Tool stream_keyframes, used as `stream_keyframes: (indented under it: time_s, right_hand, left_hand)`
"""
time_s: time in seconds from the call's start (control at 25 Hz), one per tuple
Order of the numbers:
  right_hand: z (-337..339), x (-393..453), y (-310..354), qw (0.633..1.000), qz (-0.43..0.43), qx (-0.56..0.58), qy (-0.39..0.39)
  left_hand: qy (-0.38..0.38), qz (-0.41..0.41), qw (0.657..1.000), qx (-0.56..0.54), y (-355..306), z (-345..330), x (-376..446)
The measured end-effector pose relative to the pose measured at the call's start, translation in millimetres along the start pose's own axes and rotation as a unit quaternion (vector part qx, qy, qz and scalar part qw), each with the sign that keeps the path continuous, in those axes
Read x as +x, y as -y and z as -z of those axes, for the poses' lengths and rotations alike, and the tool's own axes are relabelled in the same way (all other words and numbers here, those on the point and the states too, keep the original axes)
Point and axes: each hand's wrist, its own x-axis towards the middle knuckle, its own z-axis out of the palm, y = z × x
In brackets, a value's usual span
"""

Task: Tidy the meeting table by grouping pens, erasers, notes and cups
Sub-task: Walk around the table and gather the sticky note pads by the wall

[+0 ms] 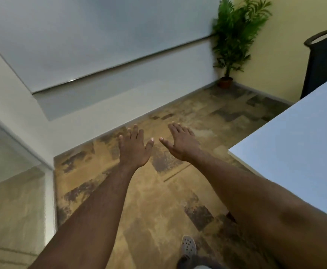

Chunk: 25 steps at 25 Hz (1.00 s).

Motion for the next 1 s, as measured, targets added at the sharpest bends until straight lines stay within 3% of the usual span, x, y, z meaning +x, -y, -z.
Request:
stream_keyframes:
  time_s: [0.4,0.6,0.84,1.0]
  right_hand:
    - [13.0,211.1,-147.8,0.996,-0.086,-0.007,-0.023]
    - [9.8,293.3,-255.1,0.980,-0.182,-0.021,-0.075]
    - [43.7,380.4,-376.5,0.945,-0.302,-0.025,-0.127]
    - [80.6,396.6,-445.8,0.906,-0.384,-0.033,-0.173]
  left_hand:
    - [0.044,-0.082,0.996,-0.014,-76.2,-49.6,273.8]
    - [0.058,-0.169,0.984,-0.019,-146.4,-93.2,415.8]
    - [0.067,-0.316,0.946,-0.005,-267.0,-124.9,579.6]
    - [0.081,-0.414,0.907,-0.009,-363.5,-140.4,644.7]
